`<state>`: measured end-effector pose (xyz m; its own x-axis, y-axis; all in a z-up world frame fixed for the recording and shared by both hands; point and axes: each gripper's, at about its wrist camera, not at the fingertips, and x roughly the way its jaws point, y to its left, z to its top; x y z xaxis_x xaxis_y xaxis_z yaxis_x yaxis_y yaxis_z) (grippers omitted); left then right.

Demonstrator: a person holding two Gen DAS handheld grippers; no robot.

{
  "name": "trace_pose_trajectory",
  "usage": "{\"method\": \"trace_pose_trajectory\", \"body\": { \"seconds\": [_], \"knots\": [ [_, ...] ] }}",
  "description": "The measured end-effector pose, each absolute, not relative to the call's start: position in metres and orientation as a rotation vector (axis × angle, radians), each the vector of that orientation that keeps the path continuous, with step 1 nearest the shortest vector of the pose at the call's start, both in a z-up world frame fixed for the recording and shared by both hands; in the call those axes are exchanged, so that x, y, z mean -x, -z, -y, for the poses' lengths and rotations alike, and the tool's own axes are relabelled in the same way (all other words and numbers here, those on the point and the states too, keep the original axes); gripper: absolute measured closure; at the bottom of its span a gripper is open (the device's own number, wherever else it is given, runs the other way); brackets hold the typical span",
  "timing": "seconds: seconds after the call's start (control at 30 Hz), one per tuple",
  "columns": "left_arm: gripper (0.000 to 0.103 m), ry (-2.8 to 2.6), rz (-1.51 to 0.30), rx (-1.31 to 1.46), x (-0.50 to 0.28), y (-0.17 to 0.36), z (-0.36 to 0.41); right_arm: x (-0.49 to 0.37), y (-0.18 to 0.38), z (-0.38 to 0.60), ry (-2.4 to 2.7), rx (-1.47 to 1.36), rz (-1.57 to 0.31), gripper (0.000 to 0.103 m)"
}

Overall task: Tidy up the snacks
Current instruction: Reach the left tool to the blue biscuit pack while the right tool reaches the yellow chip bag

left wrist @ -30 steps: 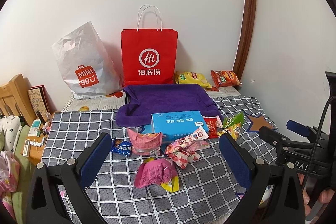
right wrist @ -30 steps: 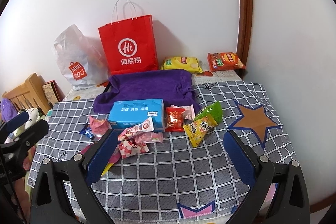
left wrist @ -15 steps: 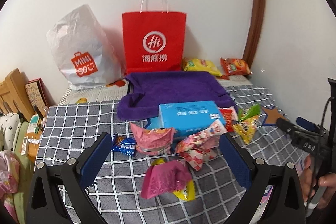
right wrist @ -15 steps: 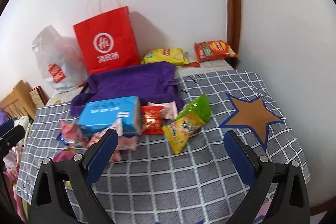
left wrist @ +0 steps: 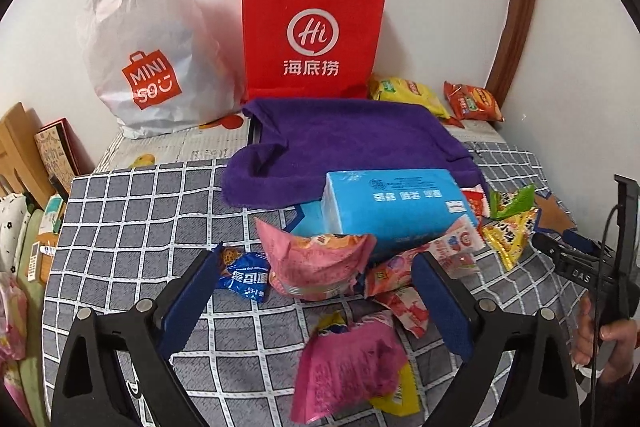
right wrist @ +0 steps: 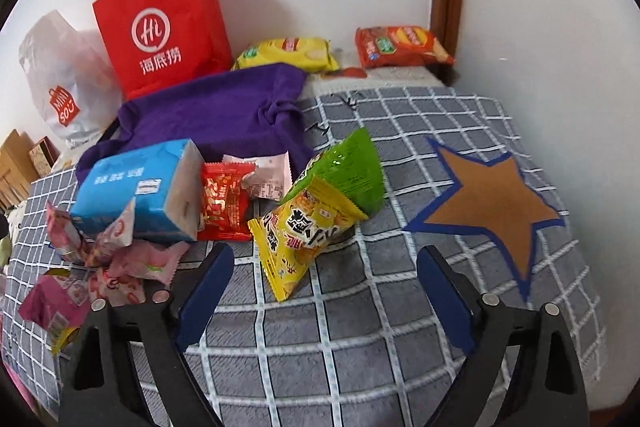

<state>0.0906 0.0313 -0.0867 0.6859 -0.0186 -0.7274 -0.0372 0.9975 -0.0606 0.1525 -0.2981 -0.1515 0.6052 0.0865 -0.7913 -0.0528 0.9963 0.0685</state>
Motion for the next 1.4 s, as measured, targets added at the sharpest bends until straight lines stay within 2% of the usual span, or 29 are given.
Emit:
{"method": "trace_pose_trajectory", "body": {
  "seconds": [0.27,0.4,0.53,0.87,0.93,1.0,1.2,1.4],
  "knots": [
    [0.006,-0.05,-0.846,0.079,-0.099,0.097,-0.051,-0.187,0.18,0.287,-0.108,-0.058,-0.967,0.02],
    [0.006,-0.071,-0.857,0.087,-0.099,0.102,-0.061,-0.194,0.19,0.284,-0.113,-0.071,-0.985,0.038],
    [0.006,-0.1,-0.866,0.097,-0.098,0.106,-0.074,-0.188,0.186,0.281,-0.126,-0.044,-0.962,0.042],
    [0.007,-0.126,-0.9,0.13,-0.093,0.12,-0.099,-0.153,0.164,0.27,-0.194,-0.028,-0.934,0.044],
    [0.007,-0.12,-0.914,0.12,-0.096,0.125,-0.099,-0.149,0.164,0.265,-0.21,-0.017,-0.935,0.055],
    [0.007,-0.153,-0.941,0.074,-0.103,0.132,-0.098,-0.147,0.165,0.263,-0.22,-0.017,-0.957,0.059],
    [0.007,-0.143,-0.976,0.081,-0.121,0.149,-0.106,-0.145,0.178,0.268,-0.19,-0.011,-0.996,0.059],
    [0.007,-0.102,-1.033,0.096,-0.14,0.174,-0.109,-0.153,0.183,0.277,-0.157,-0.047,-1.008,0.043]
  ]
}}
